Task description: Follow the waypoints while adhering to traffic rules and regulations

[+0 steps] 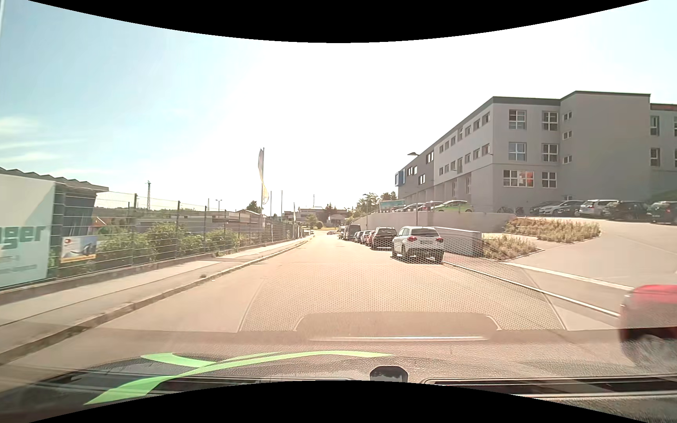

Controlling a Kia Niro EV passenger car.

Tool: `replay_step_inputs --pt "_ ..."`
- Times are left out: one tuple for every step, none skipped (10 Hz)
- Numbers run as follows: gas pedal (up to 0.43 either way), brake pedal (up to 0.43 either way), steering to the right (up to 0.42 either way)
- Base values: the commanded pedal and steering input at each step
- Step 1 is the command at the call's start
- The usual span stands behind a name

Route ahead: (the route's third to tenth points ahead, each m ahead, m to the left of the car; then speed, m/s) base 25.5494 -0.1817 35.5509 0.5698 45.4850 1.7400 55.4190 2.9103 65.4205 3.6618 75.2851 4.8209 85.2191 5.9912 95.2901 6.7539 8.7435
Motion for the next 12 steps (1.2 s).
replay_step_inputs --pt "0.067 0.000 -0.008" --pt "0.079 0.000 -0.008" --pt "0.079 0.000 -0.008" --pt "0.079 0.000 -0.009" --pt "0.087 0.000 -0.011" --pt "0.087 0.000 -0.012" --pt "0.087 0.000 -0.013" --pt "0.087 0.000 -0.013" --pt "0.087 0.000 -0.013" --pt "0.087 0.000 -0.014" --pt "0.087 0.000 -0.014" --pt "0.087 0.000 -0.014"
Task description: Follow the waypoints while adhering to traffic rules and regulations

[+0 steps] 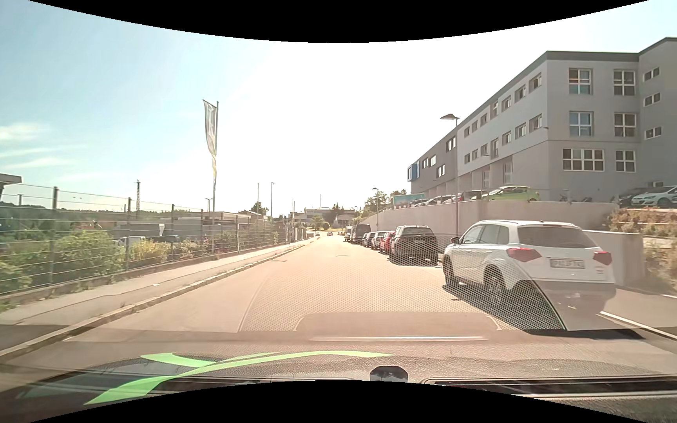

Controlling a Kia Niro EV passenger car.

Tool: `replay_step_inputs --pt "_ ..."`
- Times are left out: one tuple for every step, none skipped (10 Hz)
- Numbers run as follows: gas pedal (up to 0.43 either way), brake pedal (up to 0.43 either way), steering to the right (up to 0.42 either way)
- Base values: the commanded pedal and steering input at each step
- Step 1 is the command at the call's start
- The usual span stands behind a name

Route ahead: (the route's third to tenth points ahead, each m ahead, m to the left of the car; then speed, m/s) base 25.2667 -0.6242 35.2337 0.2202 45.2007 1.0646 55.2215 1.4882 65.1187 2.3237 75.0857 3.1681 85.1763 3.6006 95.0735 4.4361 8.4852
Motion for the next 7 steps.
replay_step_inputs --pt "0.098 0.000 -0.014" --pt "0.098 0.000 -0.014" --pt "0.098 0.000 -0.014" --pt "0.098 0.000 -0.015" --pt "0.110 0.000 -0.015" --pt "0.110 0.000 -0.015" --pt "0.110 0.000 -0.015"
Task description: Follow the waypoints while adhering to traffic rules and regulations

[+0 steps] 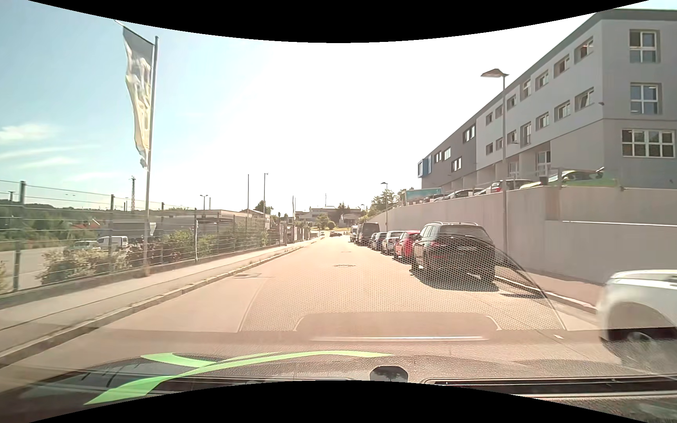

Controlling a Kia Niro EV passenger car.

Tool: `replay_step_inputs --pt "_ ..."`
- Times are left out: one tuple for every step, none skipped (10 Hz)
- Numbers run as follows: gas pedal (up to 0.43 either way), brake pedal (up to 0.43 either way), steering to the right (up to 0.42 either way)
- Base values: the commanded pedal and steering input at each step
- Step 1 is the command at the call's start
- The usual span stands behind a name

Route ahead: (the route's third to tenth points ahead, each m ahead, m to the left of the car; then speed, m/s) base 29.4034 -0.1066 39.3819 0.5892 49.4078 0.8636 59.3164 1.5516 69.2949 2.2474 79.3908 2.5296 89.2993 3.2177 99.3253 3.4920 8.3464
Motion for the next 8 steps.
replay_step_inputs --pt "0.110 0.000 -0.015" --pt "0.118 0.000 -0.015" --pt "0.130 0.000 -0.014" --pt "0.130 0.000 -0.015" --pt "0.130 0.000 -0.015" --pt "0.130 0.000 -0.012" --pt "0.138 0.000 -0.011" --pt "0.138 0.000 -0.011"
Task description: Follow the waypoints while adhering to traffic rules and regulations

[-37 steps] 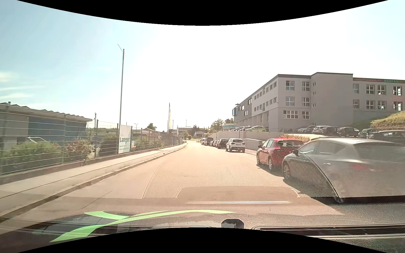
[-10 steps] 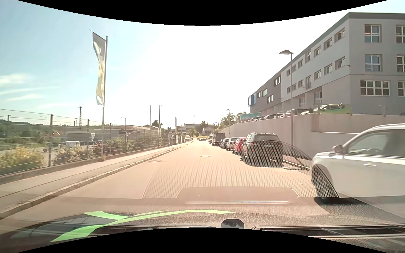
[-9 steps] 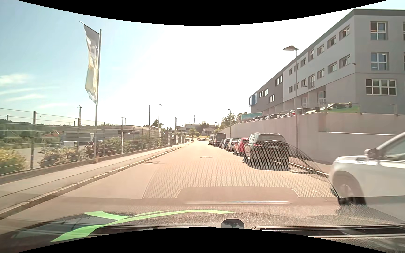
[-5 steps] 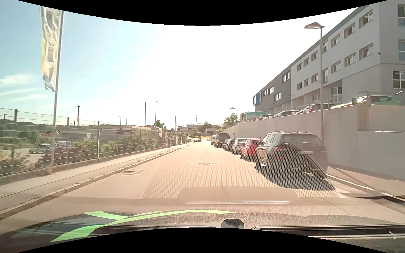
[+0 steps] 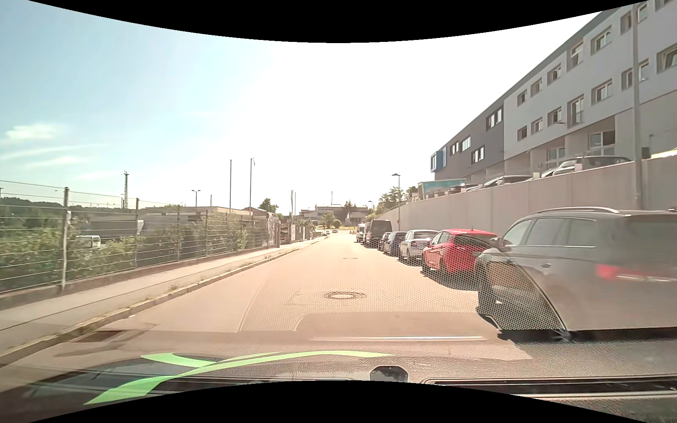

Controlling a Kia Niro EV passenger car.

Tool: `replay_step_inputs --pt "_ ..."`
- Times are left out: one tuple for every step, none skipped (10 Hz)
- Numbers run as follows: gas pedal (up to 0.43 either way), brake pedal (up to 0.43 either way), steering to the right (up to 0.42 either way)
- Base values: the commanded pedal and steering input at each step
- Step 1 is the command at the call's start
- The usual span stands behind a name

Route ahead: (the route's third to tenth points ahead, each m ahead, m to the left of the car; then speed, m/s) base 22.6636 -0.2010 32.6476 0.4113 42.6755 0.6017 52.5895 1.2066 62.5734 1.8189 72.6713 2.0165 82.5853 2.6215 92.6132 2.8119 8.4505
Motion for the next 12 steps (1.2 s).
replay_step_inputs --pt "0.138 0.000 -0.011" --pt "0.138 0.000 -0.011" --pt "0.138 0.000 -0.011" --pt "0.138 0.000 -0.010" --pt "0.138 0.000 -0.008" --pt "0.138 0.000 -0.008" --pt "0.138 0.000 -0.008" --pt "0.138 0.000 -0.008" --pt "0.138 0.000 -0.008" --pt "0.138 0.000 -0.008" --pt "0.138 0.000 -0.008" --pt "0.138 0.000 -0.008"
